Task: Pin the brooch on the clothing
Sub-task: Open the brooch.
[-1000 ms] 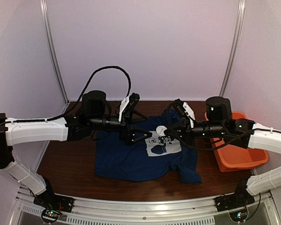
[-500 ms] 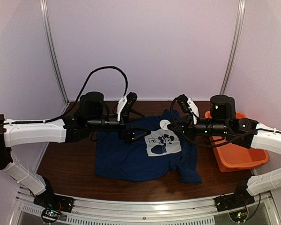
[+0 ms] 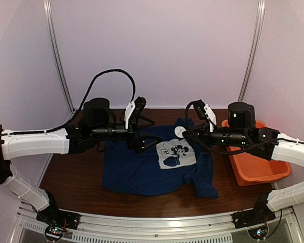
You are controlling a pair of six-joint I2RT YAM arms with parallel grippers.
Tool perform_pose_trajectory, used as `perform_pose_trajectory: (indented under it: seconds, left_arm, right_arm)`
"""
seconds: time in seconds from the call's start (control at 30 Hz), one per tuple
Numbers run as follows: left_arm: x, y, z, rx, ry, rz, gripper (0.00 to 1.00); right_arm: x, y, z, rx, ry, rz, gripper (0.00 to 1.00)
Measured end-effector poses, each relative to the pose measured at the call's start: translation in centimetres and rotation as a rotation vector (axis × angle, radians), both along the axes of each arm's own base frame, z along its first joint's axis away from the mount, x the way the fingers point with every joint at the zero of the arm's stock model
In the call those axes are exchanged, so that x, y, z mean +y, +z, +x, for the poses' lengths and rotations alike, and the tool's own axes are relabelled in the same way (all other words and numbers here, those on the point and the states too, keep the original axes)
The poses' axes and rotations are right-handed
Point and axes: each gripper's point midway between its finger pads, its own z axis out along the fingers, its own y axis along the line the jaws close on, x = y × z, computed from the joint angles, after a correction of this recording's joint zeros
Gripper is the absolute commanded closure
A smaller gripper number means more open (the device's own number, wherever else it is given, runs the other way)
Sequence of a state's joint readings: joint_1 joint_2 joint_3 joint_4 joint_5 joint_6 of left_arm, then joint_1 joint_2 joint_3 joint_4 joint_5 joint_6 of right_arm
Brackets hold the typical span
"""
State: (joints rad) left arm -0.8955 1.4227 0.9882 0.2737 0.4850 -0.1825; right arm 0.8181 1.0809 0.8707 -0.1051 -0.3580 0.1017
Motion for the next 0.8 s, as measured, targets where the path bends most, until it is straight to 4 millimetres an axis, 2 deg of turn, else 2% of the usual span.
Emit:
perform_pose_trajectory:
  seconds: [0.5, 0.8]
  left_arm:
    - [0.0, 0.2, 0.3, 0.0, 0.016, -0.009, 0.02]
    - [0.0, 0.2, 0.3, 0.001, 0.016, -0.01, 0.02]
  right_arm:
    - [-1.1, 1.0, 1.1, -0.007, -0.102, 0.041, 1.0]
    - [-1.1, 0.9, 1.3, -0.004, -0.114, 0.043, 1.0]
